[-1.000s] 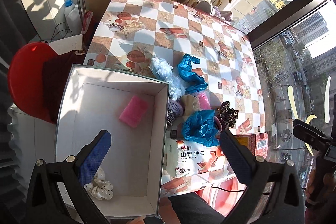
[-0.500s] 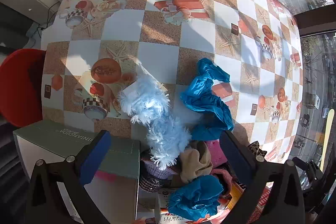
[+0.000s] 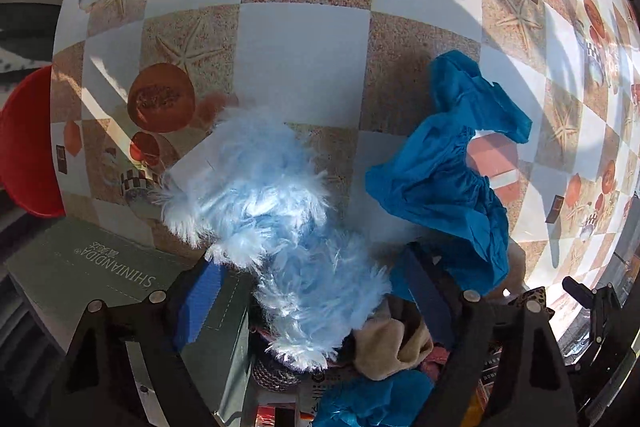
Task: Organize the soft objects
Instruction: 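Grasp the light-blue fluffy duster with the left tool while the right tool grasps the leopard scrunchie, then carry the duster and leopard scrunchie over the white box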
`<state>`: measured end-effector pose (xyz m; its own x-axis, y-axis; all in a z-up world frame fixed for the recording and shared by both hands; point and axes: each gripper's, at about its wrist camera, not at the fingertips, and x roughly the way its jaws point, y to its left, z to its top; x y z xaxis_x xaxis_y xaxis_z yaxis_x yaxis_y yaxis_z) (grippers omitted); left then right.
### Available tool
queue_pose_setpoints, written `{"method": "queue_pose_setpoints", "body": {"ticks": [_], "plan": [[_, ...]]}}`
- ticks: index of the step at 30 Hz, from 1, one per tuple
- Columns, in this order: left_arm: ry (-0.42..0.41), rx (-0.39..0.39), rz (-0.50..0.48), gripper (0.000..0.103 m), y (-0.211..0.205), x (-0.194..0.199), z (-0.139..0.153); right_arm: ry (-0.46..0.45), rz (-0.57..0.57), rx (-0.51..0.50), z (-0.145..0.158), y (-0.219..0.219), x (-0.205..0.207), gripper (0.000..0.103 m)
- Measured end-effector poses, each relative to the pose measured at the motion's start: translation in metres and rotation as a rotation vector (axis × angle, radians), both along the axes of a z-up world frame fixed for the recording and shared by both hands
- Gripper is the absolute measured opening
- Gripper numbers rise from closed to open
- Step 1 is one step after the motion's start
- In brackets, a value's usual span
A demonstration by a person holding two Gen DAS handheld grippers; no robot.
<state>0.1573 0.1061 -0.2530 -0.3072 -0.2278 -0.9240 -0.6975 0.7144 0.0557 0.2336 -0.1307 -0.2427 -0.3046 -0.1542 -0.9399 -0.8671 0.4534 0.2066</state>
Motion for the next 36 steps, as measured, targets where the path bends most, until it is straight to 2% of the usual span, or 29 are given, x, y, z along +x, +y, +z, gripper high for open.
{"method": "queue_pose_setpoints", "body": {"ticks": [2,4,8,9,12,18,21,24,27,28,29,31,33,36], "plan": [[0.013,-0.011,0.004,0.08,-0.004,0.001,-0.008,-0.008,0.005,-0.001,-0.004,-0.004,-0.002,0.102],[0.008,-0.025,0.0,0.077,-0.008,0.004,-0.015,-0.005,-0.024,0.01,-0.005,-0.011,0.002,0.102],[-0.019,-0.019,-0.015,0.077,-0.017,0.006,-0.022,-0.17,-0.095,-0.056,-0.008,-0.036,0.026,0.102],[-0.025,-0.016,-0.019,0.077,-0.018,0.005,-0.023,-0.173,-0.132,-0.055,-0.007,-0.043,0.034,0.102],[-0.05,-0.01,-0.016,0.077,-0.017,0.004,-0.024,-0.115,-0.227,0.03,0.005,-0.057,0.044,0.102],[-0.058,0.005,-0.033,0.076,-0.021,0.007,-0.025,-0.12,-0.149,0.105,0.007,-0.041,0.016,0.102],[-0.067,0.011,-0.041,0.068,-0.027,0.009,-0.022,-0.061,-0.197,0.094,-0.003,-0.04,0.01,0.103],[-0.082,0.026,-0.068,0.047,-0.033,0.01,-0.015,-0.087,-0.186,0.068,-0.004,-0.036,0.005,0.103],[-0.106,0.052,-0.075,0.036,-0.035,0.007,-0.005,-0.112,-0.133,0.054,-0.004,-0.034,-0.007,0.101],[-0.119,0.061,-0.074,0.033,-0.036,0.005,-0.001,-0.122,-0.133,0.059,-0.002,-0.035,-0.011,0.099],[-0.134,0.075,-0.078,0.031,-0.039,0.003,0.005,-0.134,-0.132,0.07,0.0,-0.038,-0.015,0.091],[-0.164,0.111,-0.101,0.03,-0.045,0.003,0.019,-0.149,-0.112,0.096,0.008,-0.038,-0.024,0.07],[-0.193,0.14,-0.123,0.029,-0.046,0.004,0.036,-0.127,-0.092,0.14,0.017,-0.035,-0.028,0.026],[-0.248,0.172,-0.139,0.029,-0.056,0.002,0.061,-0.122,-0.12,0.166,0.028,-0.035,-0.018,0.026]]}}
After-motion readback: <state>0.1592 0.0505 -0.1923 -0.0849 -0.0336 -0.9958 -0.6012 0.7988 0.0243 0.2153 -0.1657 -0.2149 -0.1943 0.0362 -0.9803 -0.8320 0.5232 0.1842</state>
